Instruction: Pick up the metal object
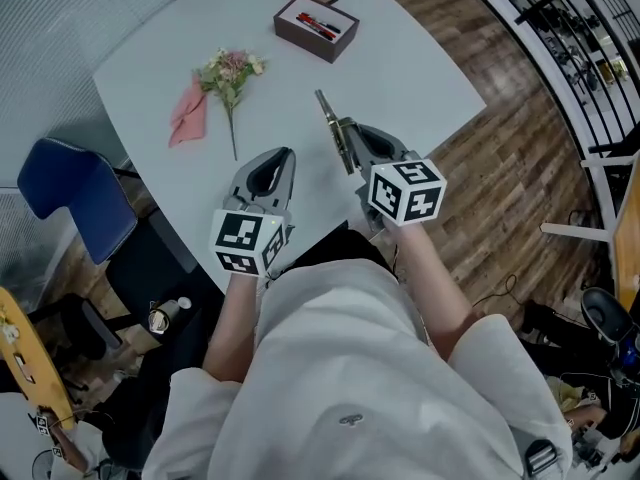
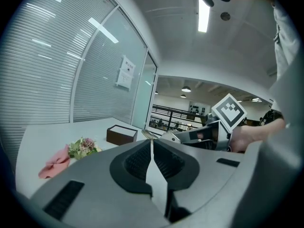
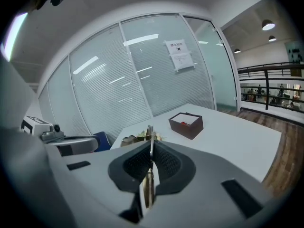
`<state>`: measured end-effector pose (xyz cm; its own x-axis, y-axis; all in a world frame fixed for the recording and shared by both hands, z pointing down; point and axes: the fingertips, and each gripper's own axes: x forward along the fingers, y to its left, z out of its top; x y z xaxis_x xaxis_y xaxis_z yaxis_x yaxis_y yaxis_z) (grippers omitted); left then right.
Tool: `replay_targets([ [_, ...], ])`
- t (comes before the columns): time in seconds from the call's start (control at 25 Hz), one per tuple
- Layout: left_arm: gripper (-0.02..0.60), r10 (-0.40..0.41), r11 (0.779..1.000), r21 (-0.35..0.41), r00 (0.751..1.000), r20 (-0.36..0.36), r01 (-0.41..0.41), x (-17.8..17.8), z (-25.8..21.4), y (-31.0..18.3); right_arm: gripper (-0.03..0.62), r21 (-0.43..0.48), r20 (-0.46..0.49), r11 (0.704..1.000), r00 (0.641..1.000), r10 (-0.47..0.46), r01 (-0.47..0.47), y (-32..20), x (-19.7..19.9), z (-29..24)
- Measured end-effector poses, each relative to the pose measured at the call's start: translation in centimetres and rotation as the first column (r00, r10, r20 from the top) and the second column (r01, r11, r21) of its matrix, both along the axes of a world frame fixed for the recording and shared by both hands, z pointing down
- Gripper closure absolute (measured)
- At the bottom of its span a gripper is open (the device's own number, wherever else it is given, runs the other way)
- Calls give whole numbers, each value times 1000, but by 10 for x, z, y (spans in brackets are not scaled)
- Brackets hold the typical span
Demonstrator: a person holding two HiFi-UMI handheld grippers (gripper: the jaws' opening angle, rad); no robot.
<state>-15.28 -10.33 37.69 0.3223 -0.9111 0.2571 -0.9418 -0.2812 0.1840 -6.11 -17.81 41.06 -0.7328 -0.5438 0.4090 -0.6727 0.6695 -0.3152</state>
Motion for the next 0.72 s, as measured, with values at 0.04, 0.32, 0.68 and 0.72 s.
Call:
replay_targets([
  [0.04, 551, 4, 1000, 3, 1000, 1, -4, -1, -1, 1, 586, -3, 12, 1000, 1000, 7, -7, 2, -1, -3],
  [0.32, 551, 31, 999, 19, 999, 12, -31, -5, -8, 12, 586, -4, 71, 999, 997, 34, -34, 21, -10, -19],
  [0.68, 557, 53, 998, 33, 999, 6, -53, 0, -14, 27, 586, 27, 127, 999, 991, 39, -42, 51, -15, -38],
  [0.72, 557, 56, 998, 33, 998, 7, -57, 1, -16, 28, 586, 30, 131, 999, 991, 40, -45, 53, -15, -41],
])
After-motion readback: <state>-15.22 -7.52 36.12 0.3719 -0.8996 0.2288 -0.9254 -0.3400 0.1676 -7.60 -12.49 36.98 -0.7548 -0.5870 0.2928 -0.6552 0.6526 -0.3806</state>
